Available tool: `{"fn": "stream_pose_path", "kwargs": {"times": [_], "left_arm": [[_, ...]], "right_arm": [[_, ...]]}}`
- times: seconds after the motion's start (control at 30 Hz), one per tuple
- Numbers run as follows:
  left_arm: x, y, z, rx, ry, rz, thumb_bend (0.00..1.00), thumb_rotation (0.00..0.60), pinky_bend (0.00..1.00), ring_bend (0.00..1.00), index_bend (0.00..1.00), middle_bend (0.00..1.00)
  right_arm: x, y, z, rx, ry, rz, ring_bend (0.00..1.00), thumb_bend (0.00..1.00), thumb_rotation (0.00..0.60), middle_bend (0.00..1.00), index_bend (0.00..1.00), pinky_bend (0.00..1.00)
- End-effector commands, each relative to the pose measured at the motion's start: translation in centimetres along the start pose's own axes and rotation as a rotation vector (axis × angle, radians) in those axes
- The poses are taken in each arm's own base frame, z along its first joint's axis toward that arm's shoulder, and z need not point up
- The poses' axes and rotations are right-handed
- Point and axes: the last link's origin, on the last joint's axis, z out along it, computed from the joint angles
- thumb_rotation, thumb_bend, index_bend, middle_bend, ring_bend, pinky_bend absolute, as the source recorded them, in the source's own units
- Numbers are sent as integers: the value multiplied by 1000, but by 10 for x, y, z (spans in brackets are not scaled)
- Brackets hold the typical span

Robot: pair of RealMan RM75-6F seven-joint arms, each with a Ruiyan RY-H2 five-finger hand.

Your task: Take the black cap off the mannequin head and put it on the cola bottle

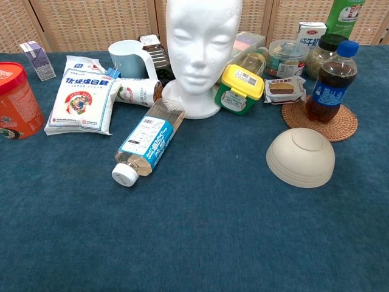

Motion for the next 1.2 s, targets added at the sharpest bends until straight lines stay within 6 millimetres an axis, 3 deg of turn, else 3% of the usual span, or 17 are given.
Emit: {"fn": "stream_pose_path", "kwargs": {"times": [0.03, 0.5, 0.93, 1.2], "left_arm": [[-1, 1, -1, -2, 2, 3, 157, 600, 0, 0, 0, 0], [-5, 3, -2, -9, -7, 13, 157, 600, 0, 0, 0, 0], [-8, 6, -3, -24, -20, 18, 156, 600, 0, 0, 0, 0], [-8, 6, -6, -32, -28, 16, 156, 600, 0, 0, 0, 0]], "right_arm": [[7, 20, -9, 73, 19, -41, 717, 451, 600, 718, 629, 733], [7, 57, -41, 145, 0, -18, 717, 452, 600, 717, 626, 733], [8, 91, -87, 171, -10, -11, 697, 451, 600, 703, 618, 700], [8, 102, -113, 243, -36, -47, 629, 384, 600, 605, 540, 637]]}}
